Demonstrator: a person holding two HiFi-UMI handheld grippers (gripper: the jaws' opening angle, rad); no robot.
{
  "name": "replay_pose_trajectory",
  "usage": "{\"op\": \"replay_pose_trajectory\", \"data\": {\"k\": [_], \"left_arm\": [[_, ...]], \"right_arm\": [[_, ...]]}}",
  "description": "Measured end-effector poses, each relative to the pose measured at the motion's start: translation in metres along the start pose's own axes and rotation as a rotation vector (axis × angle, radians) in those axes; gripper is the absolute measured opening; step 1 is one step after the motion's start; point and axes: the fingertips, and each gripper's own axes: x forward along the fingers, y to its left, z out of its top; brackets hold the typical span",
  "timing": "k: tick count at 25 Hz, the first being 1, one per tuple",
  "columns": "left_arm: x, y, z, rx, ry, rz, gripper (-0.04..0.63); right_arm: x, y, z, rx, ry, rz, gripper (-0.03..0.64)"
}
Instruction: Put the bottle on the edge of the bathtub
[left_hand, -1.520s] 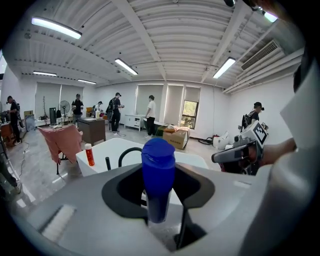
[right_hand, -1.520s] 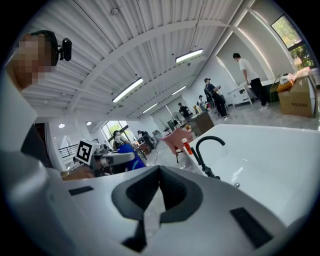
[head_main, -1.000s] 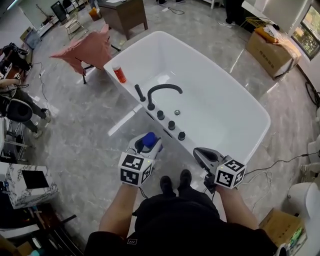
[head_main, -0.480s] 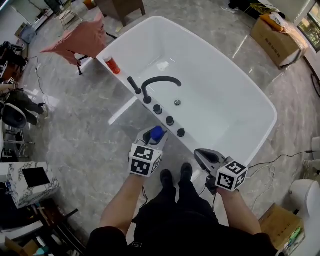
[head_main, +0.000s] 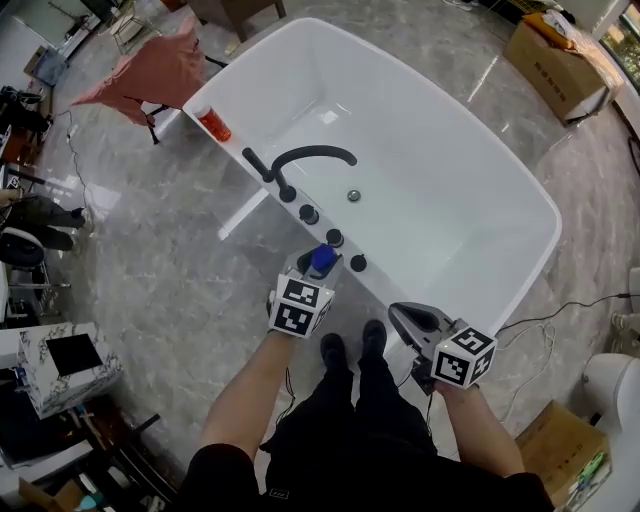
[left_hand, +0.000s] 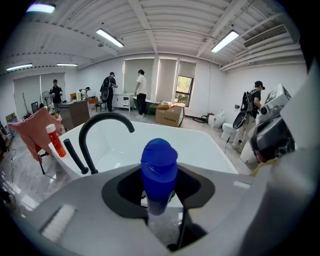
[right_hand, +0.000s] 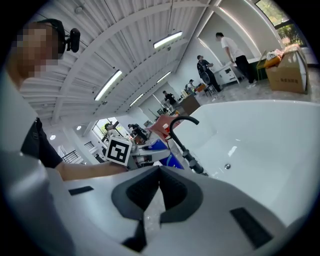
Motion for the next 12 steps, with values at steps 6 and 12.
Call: {"op": "replay_pose_trajectory", "data": {"k": [6, 12], "left_arm": [[0.031, -0.004, -0.017, 0.040, 0.046, -0.026, 0.158], [0.062, -0.007, -0.029, 0.058, 0.074, -0.042, 0.158]], "right_arm": [[-0.007, -0.014, -0.013, 0.031, 0.008, -0.026, 0.011], [-0.012, -0.027, -0.019, 0.062, 0.001, -0.048, 0.011]]}}
